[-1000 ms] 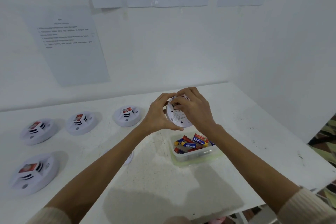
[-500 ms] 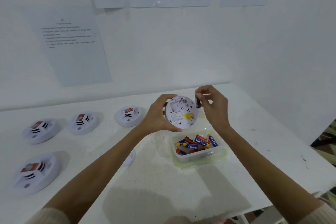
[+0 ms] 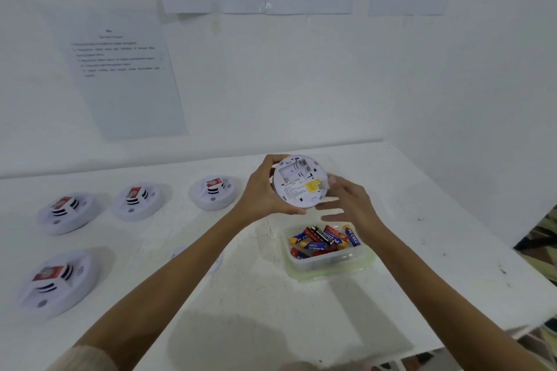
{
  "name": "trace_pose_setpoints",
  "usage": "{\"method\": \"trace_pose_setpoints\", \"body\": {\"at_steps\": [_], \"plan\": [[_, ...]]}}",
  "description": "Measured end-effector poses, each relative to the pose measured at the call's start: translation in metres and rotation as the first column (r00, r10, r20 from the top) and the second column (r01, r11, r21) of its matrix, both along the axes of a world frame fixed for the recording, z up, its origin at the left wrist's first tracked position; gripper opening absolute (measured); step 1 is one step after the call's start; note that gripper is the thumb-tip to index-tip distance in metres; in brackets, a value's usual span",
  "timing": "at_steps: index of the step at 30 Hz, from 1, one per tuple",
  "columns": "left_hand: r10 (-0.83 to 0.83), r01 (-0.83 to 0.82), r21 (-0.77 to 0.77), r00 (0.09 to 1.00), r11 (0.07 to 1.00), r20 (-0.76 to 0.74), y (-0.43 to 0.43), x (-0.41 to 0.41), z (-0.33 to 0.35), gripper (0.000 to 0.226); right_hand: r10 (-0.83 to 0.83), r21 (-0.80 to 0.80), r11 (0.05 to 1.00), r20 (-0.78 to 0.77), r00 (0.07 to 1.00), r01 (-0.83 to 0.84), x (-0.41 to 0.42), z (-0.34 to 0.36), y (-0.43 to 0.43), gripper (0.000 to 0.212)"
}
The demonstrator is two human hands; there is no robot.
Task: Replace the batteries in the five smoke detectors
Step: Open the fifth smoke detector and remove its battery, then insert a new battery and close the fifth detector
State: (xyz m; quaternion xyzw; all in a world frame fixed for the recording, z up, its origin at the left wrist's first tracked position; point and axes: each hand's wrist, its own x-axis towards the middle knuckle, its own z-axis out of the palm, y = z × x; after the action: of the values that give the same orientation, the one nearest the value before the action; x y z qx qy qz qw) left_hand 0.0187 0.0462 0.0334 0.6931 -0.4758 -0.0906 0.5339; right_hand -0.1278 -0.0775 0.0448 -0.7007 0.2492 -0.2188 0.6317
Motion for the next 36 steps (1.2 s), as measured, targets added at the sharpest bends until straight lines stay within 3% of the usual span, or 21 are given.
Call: {"method": "trace_pose_setpoints", "body": {"at_steps": [6, 13, 18, 22, 24, 28, 36], "plan": [[0.029, -0.034, -0.059, 0.996, 0.998, -0.089, -0.008, -0.012, -0.004, 0.094, -0.014, 0.146, 0.989, 0.197, 0.980, -0.015, 0.003, 0.007, 0.008, 0.033], [-0.184, 0.178, 0.070, 0.979, 0.981, 0.084, 0.003, 0.001, 0.007, 0.106, 0.138, 0.007, 0.990, 0.067, 0.988, -0.139, 0.004, 0.029, -0.025, 0.034], [-0.133, 0.131, 0.020, 0.981, 0.991, 0.138, 0.002, 0.003, 0.007, 0.101, 0.148, 0.027, 0.988, 0.080, 0.986, -0.150, 0.014, 0.030, -0.037, 0.029], [-0.081, 0.084, -0.015, 0.987, 0.996, 0.136, -0.003, 0.011, 0.009, 0.101, 0.152, -0.068, 0.987, 0.137, 0.979, -0.143, 0.024, 0.030, -0.041, 0.030], [-0.055, 0.061, -0.040, 0.989, 0.997, 0.137, -0.008, 0.019, 0.011, 0.100, 0.226, -0.154, 0.966, 0.112, 0.968, -0.207, 0.028, 0.030, -0.048, 0.044], [-0.038, 0.046, -0.048, 0.988, 0.998, 0.147, -0.017, 0.035, 0.016, 0.101, 0.288, -0.469, 0.837, -0.064, 0.956, -0.283, 0.038, 0.029, -0.063, 0.087], [0.000, 0.023, -0.088, 0.970, 0.996, 0.245, -0.048, 0.061, 0.021, 0.107, 0.237, -0.517, 0.839, 0.071, 0.969, -0.167, 0.072, 0.030, -0.084, 0.095]]}}
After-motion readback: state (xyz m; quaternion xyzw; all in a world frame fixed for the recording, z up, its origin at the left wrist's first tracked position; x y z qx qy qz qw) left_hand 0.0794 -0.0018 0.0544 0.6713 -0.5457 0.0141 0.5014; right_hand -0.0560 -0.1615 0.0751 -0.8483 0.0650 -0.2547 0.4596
